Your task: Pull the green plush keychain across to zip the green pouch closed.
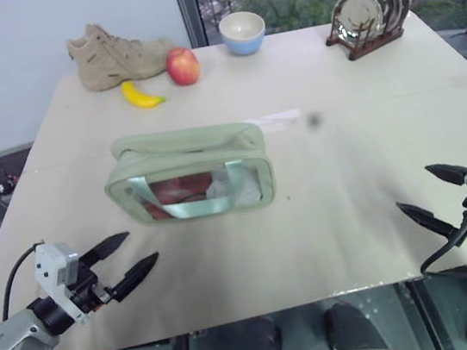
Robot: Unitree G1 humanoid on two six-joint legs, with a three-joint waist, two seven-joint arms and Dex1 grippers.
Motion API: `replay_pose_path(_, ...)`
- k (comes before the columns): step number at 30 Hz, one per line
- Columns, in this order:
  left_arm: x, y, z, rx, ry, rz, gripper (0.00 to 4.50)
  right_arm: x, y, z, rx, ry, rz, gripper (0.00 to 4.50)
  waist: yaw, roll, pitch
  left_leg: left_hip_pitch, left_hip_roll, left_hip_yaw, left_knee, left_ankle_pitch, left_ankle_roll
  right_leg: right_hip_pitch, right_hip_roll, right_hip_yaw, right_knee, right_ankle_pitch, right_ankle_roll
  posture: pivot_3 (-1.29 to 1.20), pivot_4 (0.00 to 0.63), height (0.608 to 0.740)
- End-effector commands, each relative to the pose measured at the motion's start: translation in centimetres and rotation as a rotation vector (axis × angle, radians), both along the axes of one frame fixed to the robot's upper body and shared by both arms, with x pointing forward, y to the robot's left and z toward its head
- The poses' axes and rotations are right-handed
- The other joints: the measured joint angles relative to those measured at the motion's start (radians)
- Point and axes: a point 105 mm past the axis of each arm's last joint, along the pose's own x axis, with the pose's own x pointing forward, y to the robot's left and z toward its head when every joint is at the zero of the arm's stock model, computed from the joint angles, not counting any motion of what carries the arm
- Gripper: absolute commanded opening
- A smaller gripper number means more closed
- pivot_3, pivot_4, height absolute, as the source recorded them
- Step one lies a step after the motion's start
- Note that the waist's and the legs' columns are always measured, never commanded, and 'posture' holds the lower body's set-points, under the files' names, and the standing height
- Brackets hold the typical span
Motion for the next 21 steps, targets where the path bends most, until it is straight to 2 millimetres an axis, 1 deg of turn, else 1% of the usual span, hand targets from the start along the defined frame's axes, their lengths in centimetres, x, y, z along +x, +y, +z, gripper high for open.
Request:
replay_pose_path(1, 0.2, -0.7, 0.7, -0.007, -0.043, -0.026, 4.48, 0.4, 0.5, 1.0, -0.021, -0.048, 0.018, 4.50, 0.000, 0.000, 0.000, 0.000, 0.000, 0.000, 0.000, 0.000, 0.000, 0.000, 0.000, 0.000, 0.000, 0.000, 0.000, 0.00, 0.150, 0.740)
replay_pose_path(4, 0.3, -1.3, 0.8, -0.027, -0.067, -0.071, 4.48, 1.2, 1.1, 1.4, -0.055, -0.073, 0.000, 4.50, -0.001, 0.000, 0.000, 0.000, 0.000, 0.001, 0.000, 0.000, 0.000, 0.000, 0.000, 0.001, 0.000, 0.000, 0.000, 0.00, 0.150, 0.740)
replay_pose_path(6, 0.2, -1.4, 0.7, -0.022, -0.075, -0.104, 4.48, 1.5, 2.2, 1.7, -0.029, -0.065, 0.039, 4.50, -0.001, 0.000, 0.000, 0.000, 0.000, 0.001, 0.001, 0.000, 0.000, 0.000, 0.000, 0.000, 0.001, 0.000, 0.000, 0.00, 0.150, 0.740)
replay_pose_path(8, 0.2, -1.6, 0.8, -0.025, -0.089, -0.129, 4.48, 1.8, 3.8, 2.4, -0.019, -0.080, 0.104, 4.50, -0.002, 0.000, 0.000, 0.000, 0.000, 0.001, 0.001, 0.000, 0.000, 0.000, 0.000, 0.000, 0.000, 0.000, 0.000, 0.00, 0.150, 0.740)
replay_pose_path(10, 0.3, -1.7, 1.1, -0.031, -0.112, -0.149, 4.48, 2.2, 5.7, 3.6, 0.000, -0.106, 0.187, 4.50, -0.004, 0.000, 0.000, 0.000, 0.001, 0.001, 0.000, 0.000, 0.000, 0.000, 0.000, 0.000, 0.000, 0.000, 0.000, 0.00, 0.150, 0.740)
replay_pose_path(14, -0.2, -2.2, 1.4, -0.035, -0.124, -0.221, 4.48, 2.7, 9.5, 6.1, 0.004, -0.142, 0.371, 4.50, -0.005, 0.001, 0.000, 0.000, 0.001, 0.001, 0.000, 0.000, 0.000, 0.000, 0.000, 0.000, 0.000, 0.000, 0.000, 0.00, 0.150, 0.740)
replay_pose_path(16, -0.3, -2.2, 1.4, -0.044, -0.123, -0.234, 4.48, 2.8, 11.6, 7.2, 0.015, -0.129, 0.488, 4.50, -0.007, 0.001, 0.001, -0.001, 0.001, 0.001, 0.000, 0.000, 0.000, 0.000, 0.000, 0.000, -0.001, 0.000, 0.000, 0.00, 0.150, 0.740)
replay_pose_path(19, -0.2, -2.1, 1.2, -0.039, -0.116, -0.248, 4.48, 4.3, 14.9, 8.9, 0.000, -0.127, 0.599, 4.50, -0.012, 0.000, 0.001, -0.002, 0.001, 0.000, 0.000, 0.000, 0.000, -0.001, 0.000, -0.001, -0.001, 0.000, 0.000, 0.00, 0.150, 0.740)
replay_pose_path(21, -0.1, -2.1, 1.1, -0.039, -0.116, -0.253, 4.48, 6.0, 17.6, 10.3, 0.004, -0.133, 0.626, 4.50, -0.021, 0.000, 0.001, -0.002, 0.002, 0.000, 0.000, 0.000, 0.000, -0.001, 0.000, -0.001, -0.001, 0.001, -0.001, 0.00, 0.150, 0.740)
